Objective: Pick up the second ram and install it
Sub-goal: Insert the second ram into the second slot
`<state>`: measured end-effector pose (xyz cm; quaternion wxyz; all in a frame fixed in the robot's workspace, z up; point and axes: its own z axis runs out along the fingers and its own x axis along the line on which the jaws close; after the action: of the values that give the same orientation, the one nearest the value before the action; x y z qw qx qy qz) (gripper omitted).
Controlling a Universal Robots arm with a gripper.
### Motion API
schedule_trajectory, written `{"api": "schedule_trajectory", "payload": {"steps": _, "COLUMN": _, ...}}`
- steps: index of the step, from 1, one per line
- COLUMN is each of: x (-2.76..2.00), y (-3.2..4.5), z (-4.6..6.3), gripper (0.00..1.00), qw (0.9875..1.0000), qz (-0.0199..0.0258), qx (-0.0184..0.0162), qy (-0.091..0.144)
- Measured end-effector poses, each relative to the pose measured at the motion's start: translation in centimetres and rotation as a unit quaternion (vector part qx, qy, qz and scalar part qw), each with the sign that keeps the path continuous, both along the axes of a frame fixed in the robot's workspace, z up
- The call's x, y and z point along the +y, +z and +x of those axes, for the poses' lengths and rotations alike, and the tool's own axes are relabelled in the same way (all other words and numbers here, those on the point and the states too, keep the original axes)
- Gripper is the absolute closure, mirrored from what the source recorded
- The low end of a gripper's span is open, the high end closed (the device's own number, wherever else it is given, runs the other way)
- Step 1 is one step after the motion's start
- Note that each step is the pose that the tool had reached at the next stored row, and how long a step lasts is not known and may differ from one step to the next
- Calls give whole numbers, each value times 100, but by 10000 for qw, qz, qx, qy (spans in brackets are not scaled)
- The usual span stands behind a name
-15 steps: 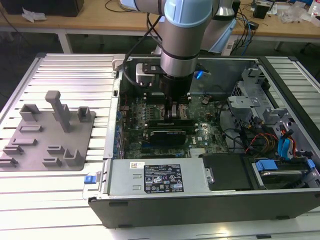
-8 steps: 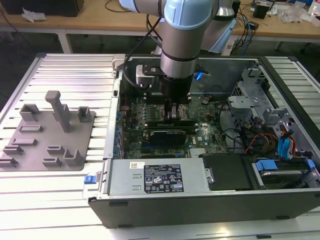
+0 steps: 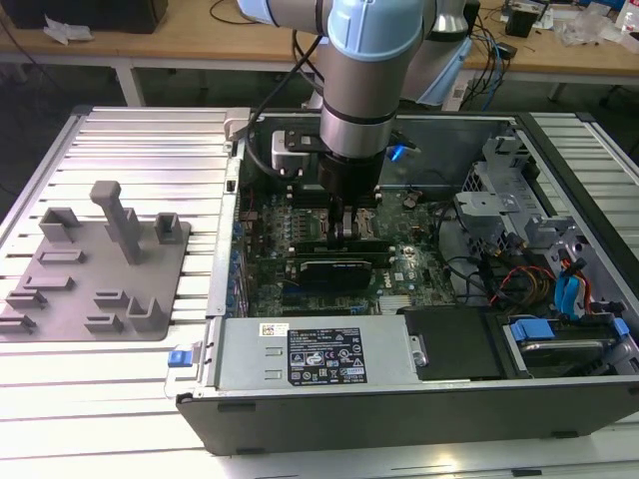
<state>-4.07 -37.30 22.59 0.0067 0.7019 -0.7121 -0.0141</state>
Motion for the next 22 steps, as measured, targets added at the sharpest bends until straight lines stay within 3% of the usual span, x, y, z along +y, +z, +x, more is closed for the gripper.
{"api": "schedule_trajectory", "payload": {"steps": 3, "x": 1, "y": 27, "z": 0, "gripper": 83, "qw": 10000, "qz": 1, "qx": -1, "qy": 0}}
{"api": "schedule_trajectory", "payload": {"steps": 4, "x": 0, "y": 107, "z": 0, "gripper": 83, "qw": 10000, "qz": -1, "qx": 0, "qy": 0}}
{"api": "schedule_trajectory", "payload": {"steps": 7, "x": 1, "y": 213, "z": 0, "gripper": 83, "qw": 10000, "qz": -3, "qx": 0, "qy": 0}}
{"api": "schedule_trajectory", "payload": {"steps": 9, "x": 1, "y": 213, "z": 7, "gripper": 83, "qw": 10000, "qz": -2, "qx": 0, "qy": 0}}
{"api": "schedule_trajectory", "payload": {"steps": 14, "x": 0, "y": 214, "z": 155, "gripper": 83, "qw": 10000, "qz": -3, "qx": 5, "qy": 1}}
{"api": "schedule_trajectory", "payload": {"steps": 17, "x": 1, "y": 214, "z": 163, "gripper": 83, "qw": 10000, "qz": -2, "qx": 5, "qy": 0}}
{"api": "schedule_trajectory", "payload": {"steps": 19, "x": 1, "y": 214, "z": 170, "gripper": 92, "qw": 10000, "qz": -2, "qx": 5, "qy": 0}}
{"api": "schedule_trajectory", "payload": {"steps": 20, "x": 1, "y": 214, "z": 172, "gripper": 92, "qw": 10000, "qz": -2, "qx": 5, "qy": 0}}
{"api": "schedule_trajectory", "payload": {"steps": 22, "x": -3, "y": 214, "z": 172, "gripper": 92, "qw": 10000, "qz": 43, "qx": 1, "qy": 0}}
